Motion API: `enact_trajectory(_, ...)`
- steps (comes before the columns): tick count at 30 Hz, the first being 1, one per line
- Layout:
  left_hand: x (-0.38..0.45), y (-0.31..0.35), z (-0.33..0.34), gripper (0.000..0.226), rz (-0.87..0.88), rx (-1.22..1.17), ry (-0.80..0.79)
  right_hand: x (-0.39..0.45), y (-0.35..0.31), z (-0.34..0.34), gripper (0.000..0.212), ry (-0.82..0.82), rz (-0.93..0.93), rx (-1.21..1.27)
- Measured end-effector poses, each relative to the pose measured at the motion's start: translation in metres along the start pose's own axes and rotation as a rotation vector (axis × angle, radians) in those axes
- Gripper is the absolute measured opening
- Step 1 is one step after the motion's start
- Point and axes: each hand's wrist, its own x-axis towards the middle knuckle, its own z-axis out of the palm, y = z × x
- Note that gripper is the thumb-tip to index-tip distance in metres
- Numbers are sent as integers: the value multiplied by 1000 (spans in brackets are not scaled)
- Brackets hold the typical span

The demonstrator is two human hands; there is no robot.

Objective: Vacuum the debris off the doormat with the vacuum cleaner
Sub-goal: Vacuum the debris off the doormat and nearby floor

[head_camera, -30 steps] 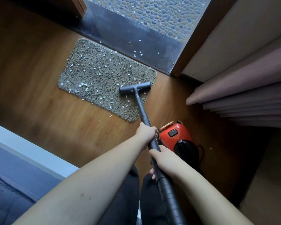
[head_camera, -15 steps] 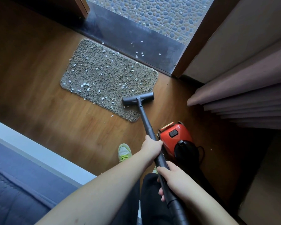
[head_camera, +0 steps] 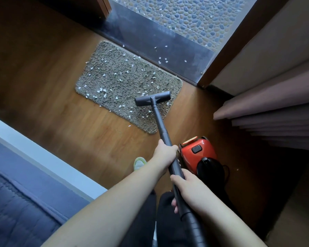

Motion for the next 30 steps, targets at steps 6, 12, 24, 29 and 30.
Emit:
enact_trajectory(6,31,39,-26,51,11,-66,42,30,-49,11,12,-43,55,96)
enact_trajectory(12,42,67,-54,31,-5,-157,34,49,-79,29,12,-79,101,173)
enact_trajectory(24,58,69,-63,41,-71,-296,-33,61,-85,37,17,-105,265,547)
enact_trajectory(29,57,57,-62,55,-97,-295,-64,61,-75,41,20,-84,270,524)
enact_trajectory(30,56,53,-62,57,-104,-272,-66,62,-71,44,22,-77,259,499)
